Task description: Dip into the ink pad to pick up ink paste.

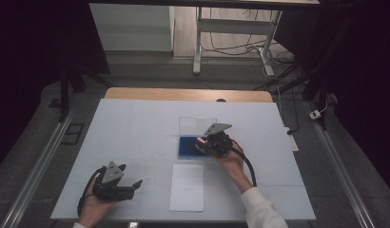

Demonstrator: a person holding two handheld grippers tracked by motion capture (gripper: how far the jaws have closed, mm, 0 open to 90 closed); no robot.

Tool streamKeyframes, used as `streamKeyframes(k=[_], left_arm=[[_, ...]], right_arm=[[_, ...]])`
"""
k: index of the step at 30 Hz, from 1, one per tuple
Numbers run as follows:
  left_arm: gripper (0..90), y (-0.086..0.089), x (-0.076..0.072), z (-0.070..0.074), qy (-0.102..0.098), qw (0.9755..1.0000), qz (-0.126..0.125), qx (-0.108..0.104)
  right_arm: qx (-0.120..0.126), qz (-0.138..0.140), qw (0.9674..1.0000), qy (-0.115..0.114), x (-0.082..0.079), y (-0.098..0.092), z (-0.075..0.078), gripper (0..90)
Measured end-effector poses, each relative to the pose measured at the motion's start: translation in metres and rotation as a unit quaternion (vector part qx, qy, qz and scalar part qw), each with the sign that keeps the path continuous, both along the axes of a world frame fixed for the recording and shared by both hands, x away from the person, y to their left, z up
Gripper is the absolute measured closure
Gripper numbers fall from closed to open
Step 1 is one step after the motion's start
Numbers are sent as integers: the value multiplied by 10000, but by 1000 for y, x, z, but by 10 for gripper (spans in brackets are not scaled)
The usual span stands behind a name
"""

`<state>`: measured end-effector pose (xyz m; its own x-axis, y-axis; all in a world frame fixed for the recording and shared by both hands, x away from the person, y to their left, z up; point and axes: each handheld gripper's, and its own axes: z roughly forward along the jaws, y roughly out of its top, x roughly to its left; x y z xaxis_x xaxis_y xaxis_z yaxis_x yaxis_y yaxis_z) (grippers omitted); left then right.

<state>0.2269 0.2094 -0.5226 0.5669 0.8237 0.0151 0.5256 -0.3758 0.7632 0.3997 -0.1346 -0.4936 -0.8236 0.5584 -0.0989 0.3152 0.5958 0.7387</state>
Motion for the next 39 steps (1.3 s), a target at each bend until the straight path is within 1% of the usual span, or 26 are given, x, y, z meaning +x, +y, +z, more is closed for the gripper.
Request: streamKeyframes(k=[4,7,10,12,14,16,19,21,22,24,34,37,39], left_arm=[[184,0,0,0,-3,10000,-6,0],[184,1,0,-1,-1,10000,9,-1],[184,2,-1,0,-6,10000,29,-3],[184,2,-1,0,-8,10000,37,10],[184,2,-1,0,-14,10000,41,12],[184,3,-1,-1,-7,10000,38,31],[184,4,-2,-1,-8,10000,50,29],[184,4,-3,-1,-9,10000,54,33],[184,4,-3,-1,-9,10000,59,41],[184,4,-3,-1,-17,10000,56,60],[184,3,-3,-1,-7,10000,36,73],[184,3,-4,0,-16,10000,57,65],[184,3,-4,0,-16,10000,63,64]], right_arm=[[-77,3,10000,-29,0,1,1,701],[-118,9,9999,-7,0,1,1,701],[-130,1,9999,42,1,1,1,701],[-115,-10,9999,113,2,1,2,702],[-193,3,9997,143,3,0,3,703],[-214,-27,9995,222,4,1,4,704],[-300,-66,9992,237,4,3,5,705],[-310,-26,9992,232,5,4,5,706],[-320,-61,9992,246,4,3,5,706],[-283,-46,9992,282,5,3,5,706],[-377,-64,9987,338,5,4,3,710],[-270,-93,9988,406,6,2,2,710],[-238,-75,9989,392,7,1,1,711]])
